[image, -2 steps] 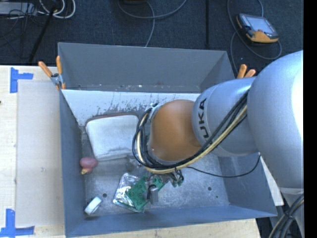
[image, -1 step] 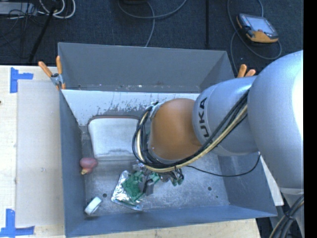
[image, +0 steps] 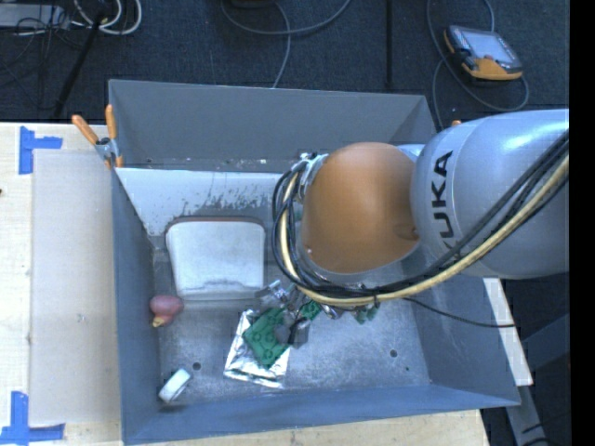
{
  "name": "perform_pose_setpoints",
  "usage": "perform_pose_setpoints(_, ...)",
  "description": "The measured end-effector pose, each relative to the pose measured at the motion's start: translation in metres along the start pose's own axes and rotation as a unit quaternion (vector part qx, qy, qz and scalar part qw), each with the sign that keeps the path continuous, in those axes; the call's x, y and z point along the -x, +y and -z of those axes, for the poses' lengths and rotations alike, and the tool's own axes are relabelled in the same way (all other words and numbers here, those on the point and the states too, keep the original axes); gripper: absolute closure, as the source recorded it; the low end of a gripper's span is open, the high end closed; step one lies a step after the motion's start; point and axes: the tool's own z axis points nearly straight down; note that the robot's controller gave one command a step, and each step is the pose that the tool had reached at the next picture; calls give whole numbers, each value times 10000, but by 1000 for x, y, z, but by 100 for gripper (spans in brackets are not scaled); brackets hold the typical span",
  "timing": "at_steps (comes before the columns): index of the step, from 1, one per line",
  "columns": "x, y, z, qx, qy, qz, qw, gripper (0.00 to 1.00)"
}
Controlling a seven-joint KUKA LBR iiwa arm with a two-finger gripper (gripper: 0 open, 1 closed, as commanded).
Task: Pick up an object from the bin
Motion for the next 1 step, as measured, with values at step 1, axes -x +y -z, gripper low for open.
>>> perform_pose_setpoints(1,14,-25,202,-13,-23,-315,9995,100)
